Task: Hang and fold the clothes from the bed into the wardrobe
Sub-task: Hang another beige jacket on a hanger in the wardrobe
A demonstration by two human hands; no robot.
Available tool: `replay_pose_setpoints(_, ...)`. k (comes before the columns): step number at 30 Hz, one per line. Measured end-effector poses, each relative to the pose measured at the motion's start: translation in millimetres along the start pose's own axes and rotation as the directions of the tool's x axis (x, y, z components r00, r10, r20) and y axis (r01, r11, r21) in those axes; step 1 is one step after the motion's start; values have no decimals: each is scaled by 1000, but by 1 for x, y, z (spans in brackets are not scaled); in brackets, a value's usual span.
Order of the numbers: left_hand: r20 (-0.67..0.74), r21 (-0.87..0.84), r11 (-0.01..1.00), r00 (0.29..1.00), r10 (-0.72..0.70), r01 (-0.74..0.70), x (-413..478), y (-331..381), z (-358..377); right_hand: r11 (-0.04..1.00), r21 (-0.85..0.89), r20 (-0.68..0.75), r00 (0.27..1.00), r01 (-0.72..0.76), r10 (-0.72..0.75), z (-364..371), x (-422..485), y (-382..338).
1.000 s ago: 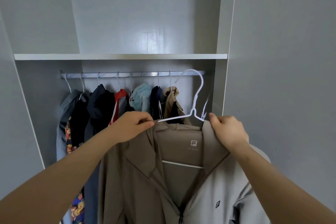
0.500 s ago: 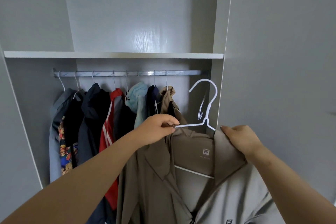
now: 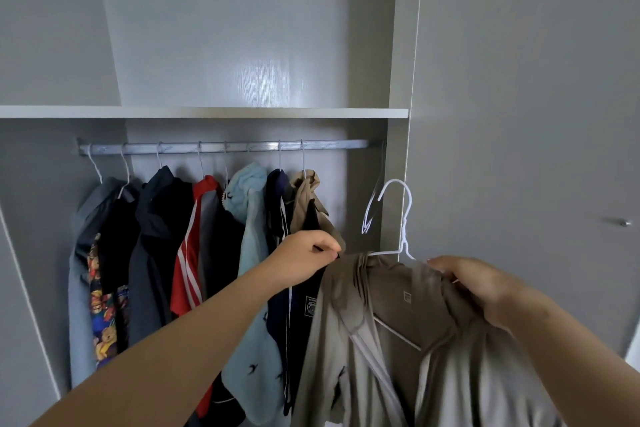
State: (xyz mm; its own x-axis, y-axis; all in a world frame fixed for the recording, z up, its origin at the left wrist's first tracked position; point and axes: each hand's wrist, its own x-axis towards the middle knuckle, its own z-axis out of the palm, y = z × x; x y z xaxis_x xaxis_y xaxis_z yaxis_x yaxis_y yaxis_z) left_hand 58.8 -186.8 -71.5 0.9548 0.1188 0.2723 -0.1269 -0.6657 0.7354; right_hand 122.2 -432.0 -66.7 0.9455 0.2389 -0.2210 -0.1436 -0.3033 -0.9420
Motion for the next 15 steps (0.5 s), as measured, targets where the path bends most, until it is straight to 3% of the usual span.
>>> replay_pose_setpoints(9, -30, 16, 999, 999, -38, 38, 11, -16, -1, 979, 173, 196, 978, -108, 73, 24, 6, -11)
replay_pose_setpoints(15, -154, 13, 993, 982, -113, 116, 32, -38, -3, 960, 276, 99, 995, -39, 12, 47, 32, -12)
